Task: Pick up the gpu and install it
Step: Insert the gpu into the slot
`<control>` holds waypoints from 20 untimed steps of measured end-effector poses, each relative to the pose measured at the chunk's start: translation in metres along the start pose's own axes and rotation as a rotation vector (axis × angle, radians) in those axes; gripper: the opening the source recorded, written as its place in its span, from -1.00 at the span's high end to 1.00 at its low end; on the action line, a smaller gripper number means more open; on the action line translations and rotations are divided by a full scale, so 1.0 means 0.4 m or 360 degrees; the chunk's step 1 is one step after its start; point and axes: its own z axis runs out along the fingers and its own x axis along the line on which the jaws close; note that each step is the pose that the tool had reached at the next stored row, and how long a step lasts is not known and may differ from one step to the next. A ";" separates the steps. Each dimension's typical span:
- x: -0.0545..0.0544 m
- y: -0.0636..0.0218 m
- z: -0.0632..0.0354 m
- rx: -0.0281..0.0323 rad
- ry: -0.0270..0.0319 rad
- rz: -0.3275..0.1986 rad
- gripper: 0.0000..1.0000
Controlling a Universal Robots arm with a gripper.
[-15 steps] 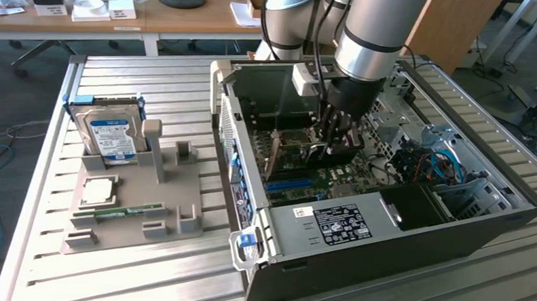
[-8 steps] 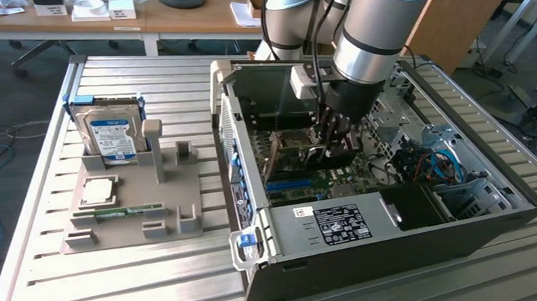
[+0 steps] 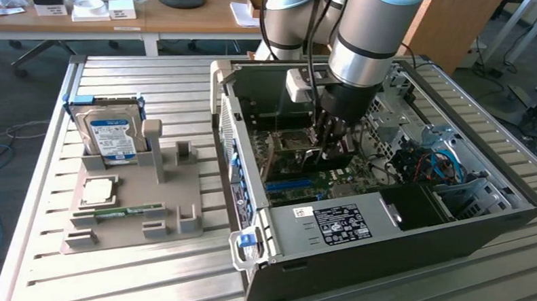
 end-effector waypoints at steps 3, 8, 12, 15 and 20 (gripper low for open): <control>0.000 0.000 0.000 0.00002 -0.00004 0.0000 0.47; -0.001 0.016 0.002 0.00012 -0.00003 0.0000 0.47; -0.001 0.018 0.002 0.00014 -0.00004 0.0000 0.47; -0.001 0.020 0.004 0.00016 -0.00008 0.0000 0.47; -0.001 0.021 0.007 0.00014 -0.00001 -0.0008 0.47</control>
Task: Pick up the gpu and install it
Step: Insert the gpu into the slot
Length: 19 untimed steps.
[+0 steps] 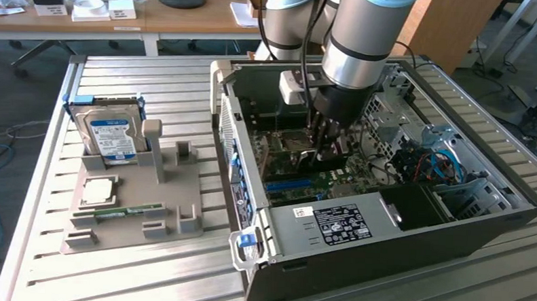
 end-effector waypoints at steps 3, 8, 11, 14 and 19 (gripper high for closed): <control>0.000 0.000 0.000 -0.00001 -0.00003 -0.0003 0.47; -0.004 0.001 0.001 -0.00002 -0.00005 -0.0008 0.47; -0.004 0.002 0.001 -0.00002 -0.00005 -0.0009 0.47; -0.004 0.006 0.001 -0.00003 -0.00005 -0.0010 0.47; -0.004 0.008 0.001 -0.00004 -0.00004 -0.0014 0.47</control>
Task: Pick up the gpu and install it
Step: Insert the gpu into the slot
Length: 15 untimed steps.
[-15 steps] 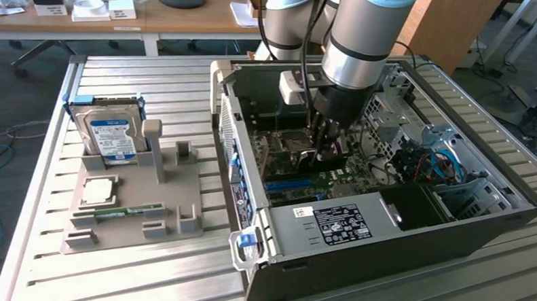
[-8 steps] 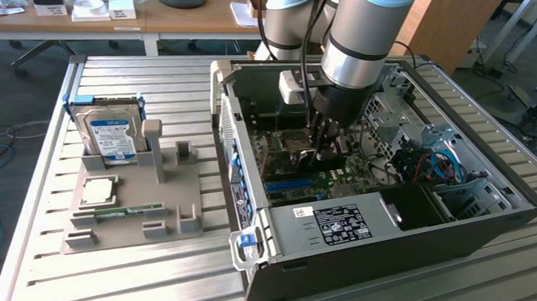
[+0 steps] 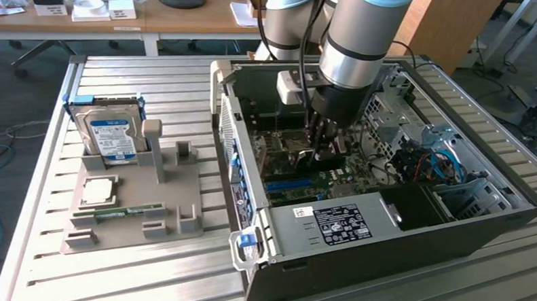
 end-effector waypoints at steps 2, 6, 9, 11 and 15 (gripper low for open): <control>0.000 0.000 0.000 -0.00001 -0.00001 -0.0004 0.47; 0.000 0.000 0.002 -0.00002 -0.00002 -0.0007 0.47; 0.000 0.002 0.004 -0.00004 0.00002 -0.0008 0.47; 0.000 0.002 0.005 -0.00004 0.00002 -0.0008 0.47; 0.000 0.007 0.006 -0.00003 0.00000 -0.0008 0.47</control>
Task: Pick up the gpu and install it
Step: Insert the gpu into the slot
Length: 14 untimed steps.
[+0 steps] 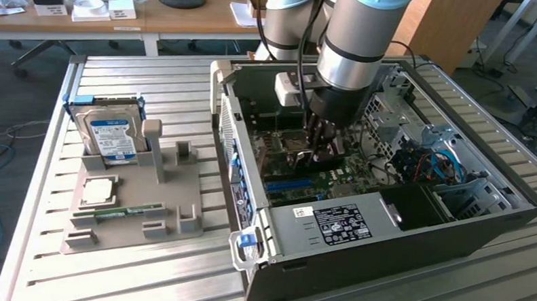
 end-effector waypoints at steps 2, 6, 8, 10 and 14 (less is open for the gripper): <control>0.000 0.002 0.000 0.00000 0.00000 0.0000 0.47; 0.000 0.006 0.000 0.00000 0.00000 0.0000 0.47; 0.000 0.006 0.000 0.00000 0.00000 0.0000 0.47; 0.000 0.006 0.000 0.00000 -0.00001 0.0000 0.47; 0.000 0.010 0.001 0.00001 -0.00001 0.0000 0.47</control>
